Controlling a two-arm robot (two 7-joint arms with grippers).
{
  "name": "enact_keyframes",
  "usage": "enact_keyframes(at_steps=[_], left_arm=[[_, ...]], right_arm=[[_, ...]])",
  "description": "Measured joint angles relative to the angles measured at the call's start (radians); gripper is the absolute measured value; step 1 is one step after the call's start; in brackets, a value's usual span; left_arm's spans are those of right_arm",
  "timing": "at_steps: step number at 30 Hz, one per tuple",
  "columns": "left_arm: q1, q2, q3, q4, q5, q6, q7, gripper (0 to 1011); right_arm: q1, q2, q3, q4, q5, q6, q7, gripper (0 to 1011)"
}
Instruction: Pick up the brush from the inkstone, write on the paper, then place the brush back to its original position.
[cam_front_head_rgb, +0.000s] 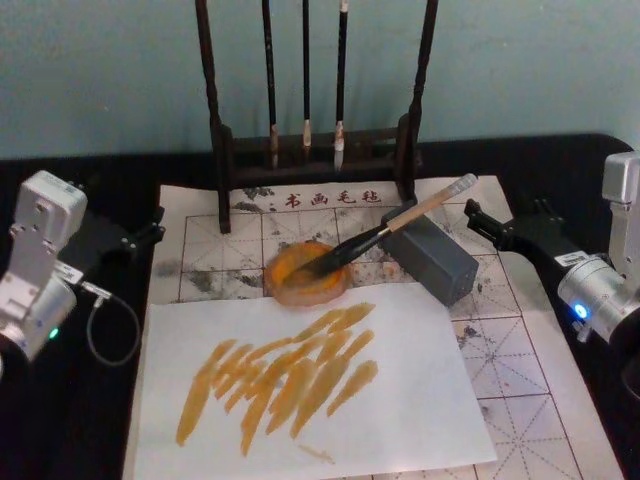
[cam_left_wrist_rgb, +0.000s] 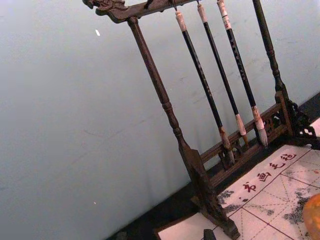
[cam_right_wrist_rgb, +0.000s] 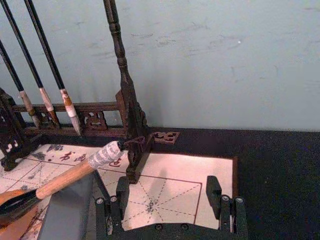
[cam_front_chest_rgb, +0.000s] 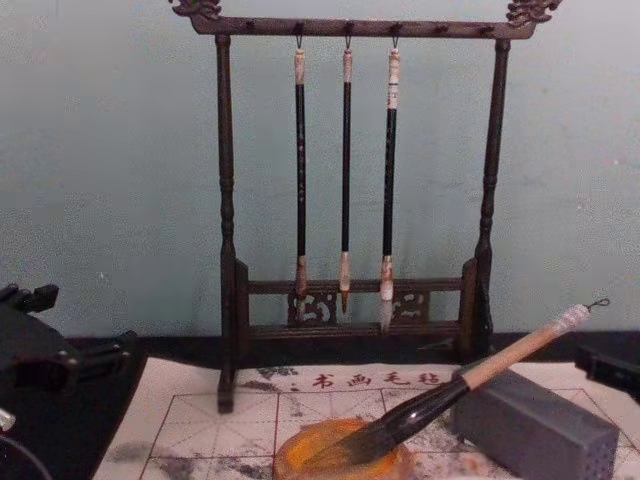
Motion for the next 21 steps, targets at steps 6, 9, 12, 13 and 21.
enact_keyframes(at_steps=[6, 9, 12, 13, 21], left_arm=[[0.000, 0.000, 0.000, 0.000, 0.000, 0.000, 0.000, 1001], [0.000, 0.000, 0.000, 0.000, 0.000, 0.000, 0.000, 1001], [0.000, 0.000, 0.000, 0.000, 0.000, 0.000, 0.000, 1001], [0.000, 0.000, 0.000, 0.000, 0.000, 0.000, 0.000, 1001], [0.000, 0.000, 0.000, 0.000, 0.000, 0.000, 0.000, 1001]], right_arm=[[-0.001, 0.002, 0.001, -0.002, 0.004, 0.003, 0.003, 1000], [-0.001, 0.003, 0.001, -0.003, 0.005, 0.004, 0.004, 1000], [-0.001, 0.003, 0.001, -0.004, 0.006, 0.005, 0.005, 1000], [-0.001, 0.003, 0.001, -0.004, 0.006, 0.005, 0.005, 1000], [-0.002, 0.004, 0.001, -0.005, 0.008, 0.007, 0.006, 1000]])
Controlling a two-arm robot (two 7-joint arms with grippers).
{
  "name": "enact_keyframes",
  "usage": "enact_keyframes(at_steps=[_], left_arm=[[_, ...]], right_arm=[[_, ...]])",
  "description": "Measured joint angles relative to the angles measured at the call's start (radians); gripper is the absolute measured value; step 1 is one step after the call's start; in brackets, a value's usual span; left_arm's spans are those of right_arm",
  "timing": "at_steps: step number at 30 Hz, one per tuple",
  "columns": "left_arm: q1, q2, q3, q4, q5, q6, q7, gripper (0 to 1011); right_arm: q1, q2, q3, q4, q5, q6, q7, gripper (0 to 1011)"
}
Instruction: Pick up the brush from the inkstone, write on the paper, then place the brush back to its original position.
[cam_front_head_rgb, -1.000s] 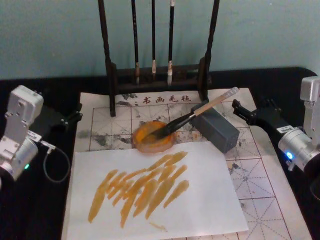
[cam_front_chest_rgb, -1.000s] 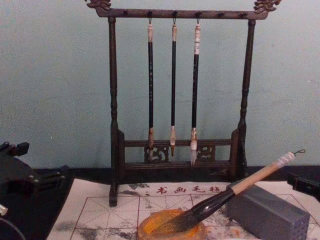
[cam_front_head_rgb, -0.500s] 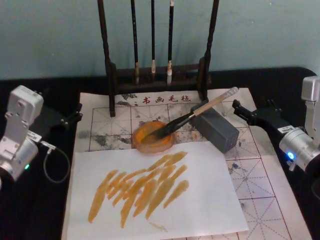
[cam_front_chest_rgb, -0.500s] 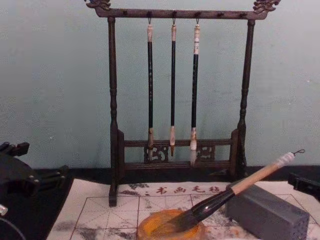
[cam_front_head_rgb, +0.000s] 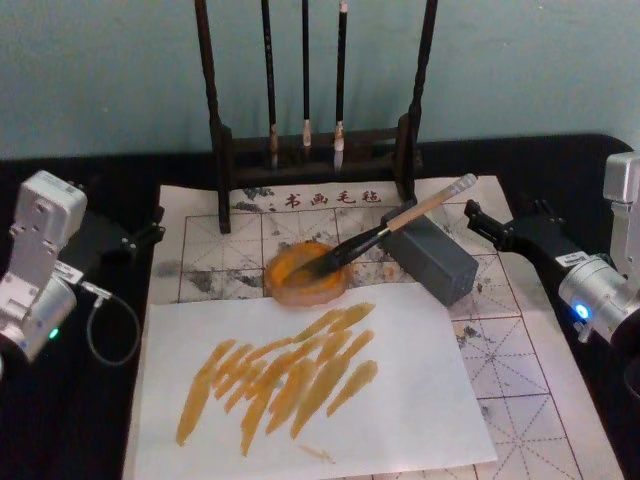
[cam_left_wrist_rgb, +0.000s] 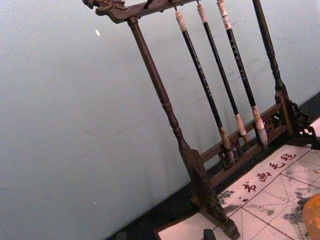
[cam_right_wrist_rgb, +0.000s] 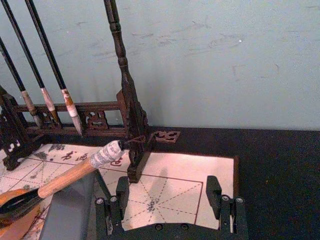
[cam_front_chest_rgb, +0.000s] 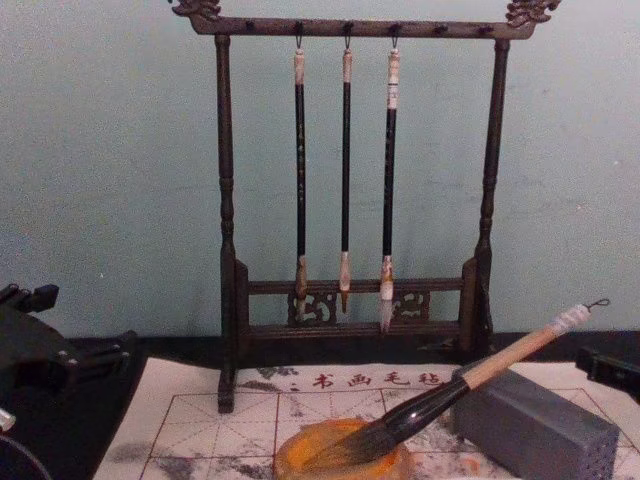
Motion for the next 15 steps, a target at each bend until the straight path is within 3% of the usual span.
enact_keyframes(at_steps=[15], left_arm=[[0.000, 0.000, 0.000, 0.000, 0.000, 0.000, 0.000, 1001]], right_arm=[[0.000, 0.001, 0.000, -0.001, 0.001, 0.001, 0.001, 1000]])
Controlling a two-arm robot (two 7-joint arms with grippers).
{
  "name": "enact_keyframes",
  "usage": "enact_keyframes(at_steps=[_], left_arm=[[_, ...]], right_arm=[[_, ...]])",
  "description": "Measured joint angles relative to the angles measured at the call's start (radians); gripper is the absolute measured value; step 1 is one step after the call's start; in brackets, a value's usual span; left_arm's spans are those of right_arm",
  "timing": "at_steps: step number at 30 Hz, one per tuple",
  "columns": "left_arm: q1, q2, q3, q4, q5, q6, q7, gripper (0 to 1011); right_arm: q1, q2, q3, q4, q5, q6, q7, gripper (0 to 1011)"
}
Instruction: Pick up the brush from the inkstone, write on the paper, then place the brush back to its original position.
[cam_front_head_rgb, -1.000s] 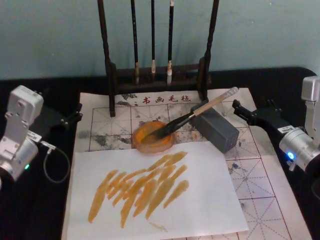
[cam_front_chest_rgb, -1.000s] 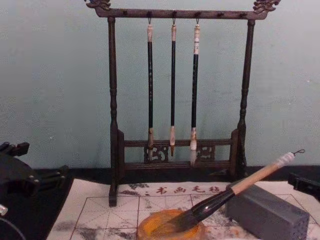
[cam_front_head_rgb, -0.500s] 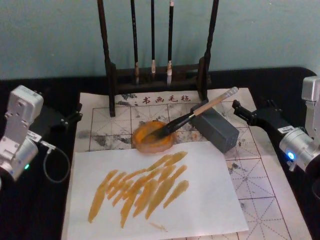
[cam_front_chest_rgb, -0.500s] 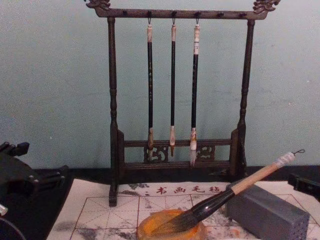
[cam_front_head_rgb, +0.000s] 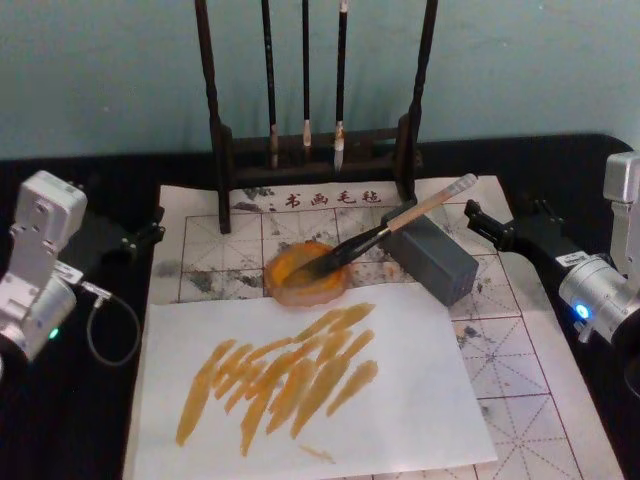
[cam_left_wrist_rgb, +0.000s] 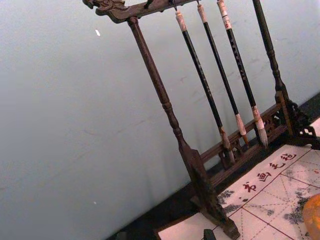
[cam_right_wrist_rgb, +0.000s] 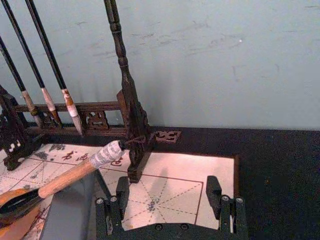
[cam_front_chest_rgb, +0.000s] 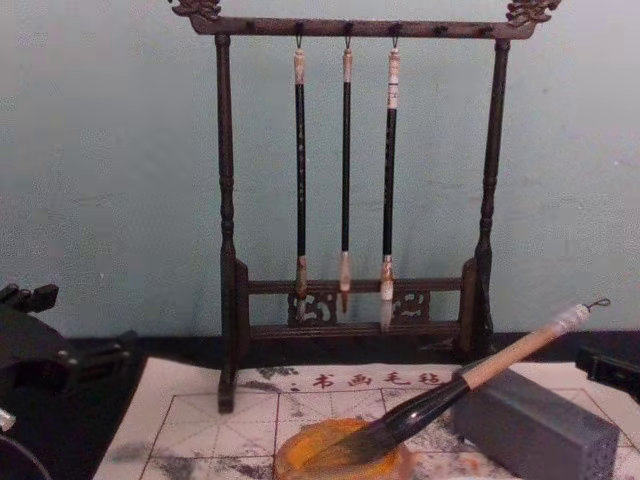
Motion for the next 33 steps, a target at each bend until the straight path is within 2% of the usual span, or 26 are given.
enact_keyframes(at_steps=[33], left_arm=[[0.000, 0.000, 0.000, 0.000, 0.000, 0.000, 0.000, 1001]], right_arm=[[0.000, 0.000, 0.000, 0.000, 0.000, 0.000, 0.000, 1000]])
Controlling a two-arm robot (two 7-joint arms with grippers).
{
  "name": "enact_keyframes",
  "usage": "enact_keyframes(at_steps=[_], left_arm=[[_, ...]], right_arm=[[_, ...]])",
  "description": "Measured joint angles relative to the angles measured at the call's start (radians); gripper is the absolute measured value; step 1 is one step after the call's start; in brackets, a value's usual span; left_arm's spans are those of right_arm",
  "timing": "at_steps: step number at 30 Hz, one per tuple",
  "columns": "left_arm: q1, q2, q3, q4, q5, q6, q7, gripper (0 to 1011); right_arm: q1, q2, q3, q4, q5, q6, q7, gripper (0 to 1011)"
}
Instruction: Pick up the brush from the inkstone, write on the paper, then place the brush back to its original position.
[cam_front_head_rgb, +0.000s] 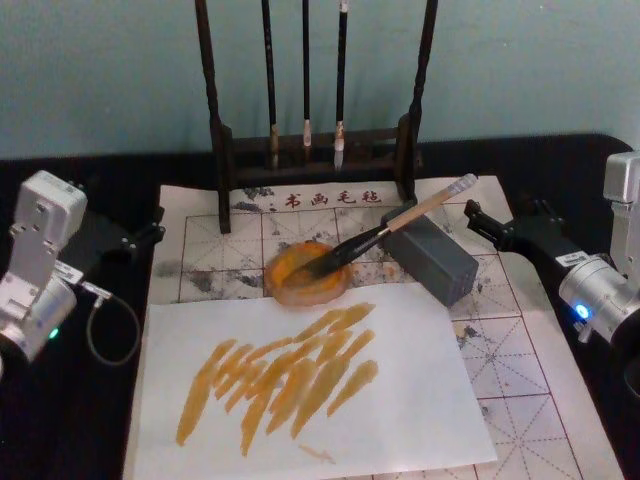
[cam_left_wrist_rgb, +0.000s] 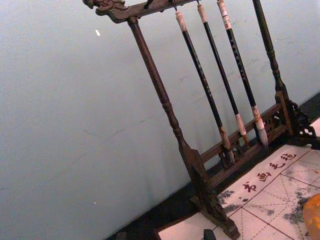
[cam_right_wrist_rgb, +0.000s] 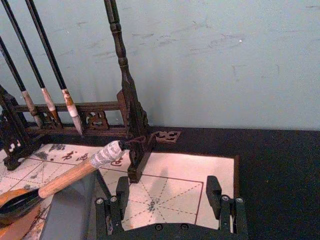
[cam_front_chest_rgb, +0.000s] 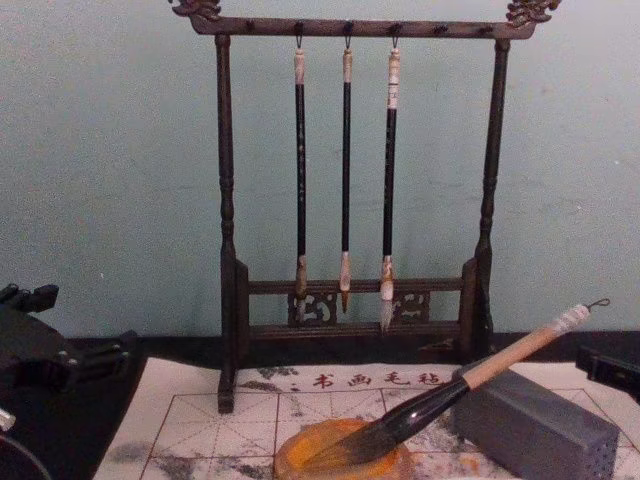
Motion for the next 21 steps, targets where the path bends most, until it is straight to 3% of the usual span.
enact_keyframes(at_steps=[21], left_arm=[[0.000, 0.000, 0.000, 0.000, 0.000, 0.000, 0.000, 1001]], right_arm=[[0.000, 0.000, 0.000, 0.000, 0.000, 0.000, 0.000, 1000]])
